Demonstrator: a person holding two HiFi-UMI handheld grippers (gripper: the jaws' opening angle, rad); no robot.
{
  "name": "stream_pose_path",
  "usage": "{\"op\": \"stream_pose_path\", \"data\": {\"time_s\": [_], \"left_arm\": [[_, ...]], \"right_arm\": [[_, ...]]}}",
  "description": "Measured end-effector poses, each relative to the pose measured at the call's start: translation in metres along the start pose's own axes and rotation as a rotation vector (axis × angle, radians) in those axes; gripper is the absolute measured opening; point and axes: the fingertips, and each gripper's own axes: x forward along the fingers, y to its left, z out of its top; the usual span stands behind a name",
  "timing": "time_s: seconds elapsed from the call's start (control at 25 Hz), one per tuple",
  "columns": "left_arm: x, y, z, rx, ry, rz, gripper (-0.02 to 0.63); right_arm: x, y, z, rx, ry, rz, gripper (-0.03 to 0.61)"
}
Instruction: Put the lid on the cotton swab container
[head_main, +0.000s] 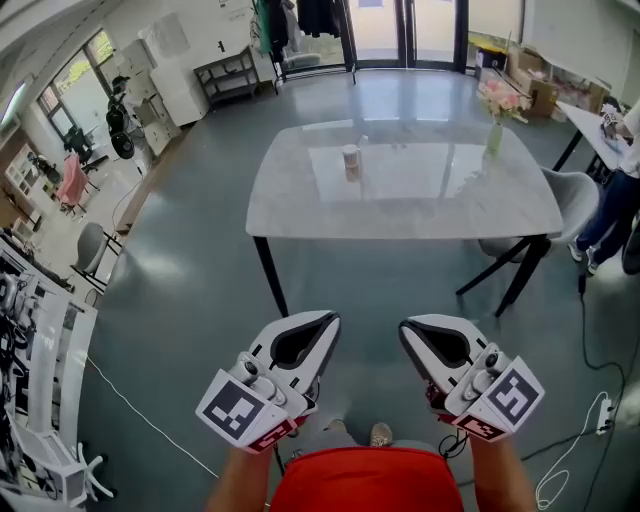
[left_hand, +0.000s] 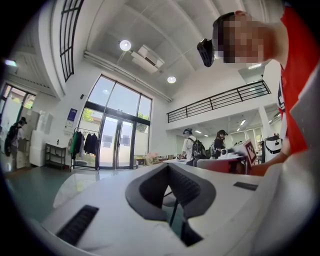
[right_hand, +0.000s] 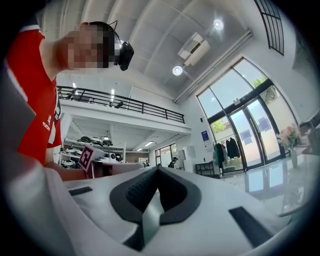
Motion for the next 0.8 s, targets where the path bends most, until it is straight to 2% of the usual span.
{"op": "stream_pose_path", "data": {"time_s": [0.44,0.8], "left_arm": [[0.024,0.032,-0.001,0.011,-0.008,0.083,0.017],[0.076,0.110,-0.002,0.047,-0.029,0.076,0.016]], "right_arm": [[0.003,-0.049,-0.003,0.027,0.002,0.009,0.018],[0.064,-0.120,-0.007,0.016,0.008,-0.006,0.018]]}}
